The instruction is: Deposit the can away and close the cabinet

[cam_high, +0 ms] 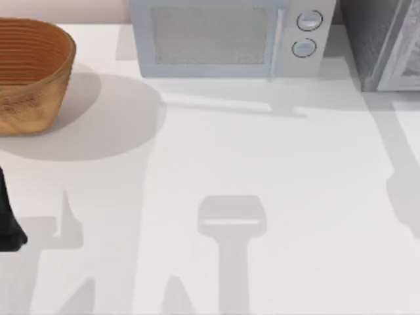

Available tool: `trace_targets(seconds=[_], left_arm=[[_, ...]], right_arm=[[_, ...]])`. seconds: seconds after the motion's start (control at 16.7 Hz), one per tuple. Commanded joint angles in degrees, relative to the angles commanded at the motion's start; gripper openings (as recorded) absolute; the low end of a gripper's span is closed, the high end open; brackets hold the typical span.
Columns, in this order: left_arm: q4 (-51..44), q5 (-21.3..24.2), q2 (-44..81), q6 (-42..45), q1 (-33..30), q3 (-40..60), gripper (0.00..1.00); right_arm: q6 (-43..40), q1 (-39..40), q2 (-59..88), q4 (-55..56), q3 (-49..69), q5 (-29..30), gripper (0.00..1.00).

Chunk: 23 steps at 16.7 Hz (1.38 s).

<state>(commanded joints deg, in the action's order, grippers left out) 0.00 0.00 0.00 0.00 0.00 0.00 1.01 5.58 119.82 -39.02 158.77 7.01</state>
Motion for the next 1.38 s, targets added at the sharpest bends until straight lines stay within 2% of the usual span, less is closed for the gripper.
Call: trace_targets(seconds=[0.54, 0.78, 1.08, 1.38], left_arm=[[0.00, 0.00, 0.00, 0.00, 0.00, 0.00, 1.00], [0.00, 0.00, 0.00, 0.00, 0.00, 0.00, 1.00], [0.00, 0.00, 0.00, 0.00, 0.00, 0.00, 1.00], [0.00, 0.00, 0.00, 0.00, 0.00, 0.00, 1.00]], right_arm=[[-0.06, 0.12, -0.54, 0.31, -0.57, -0.13, 1.00], [-0.97, -0.17, -8.33, 4.23, -8.80, -1.60, 1.00], [-2.76, -1.19, -29.64, 12.54, -32.65, -4.27, 1.00], [-3.89, -2.57, -57.06, 21.85, -70.26, -6.55, 1.00]])
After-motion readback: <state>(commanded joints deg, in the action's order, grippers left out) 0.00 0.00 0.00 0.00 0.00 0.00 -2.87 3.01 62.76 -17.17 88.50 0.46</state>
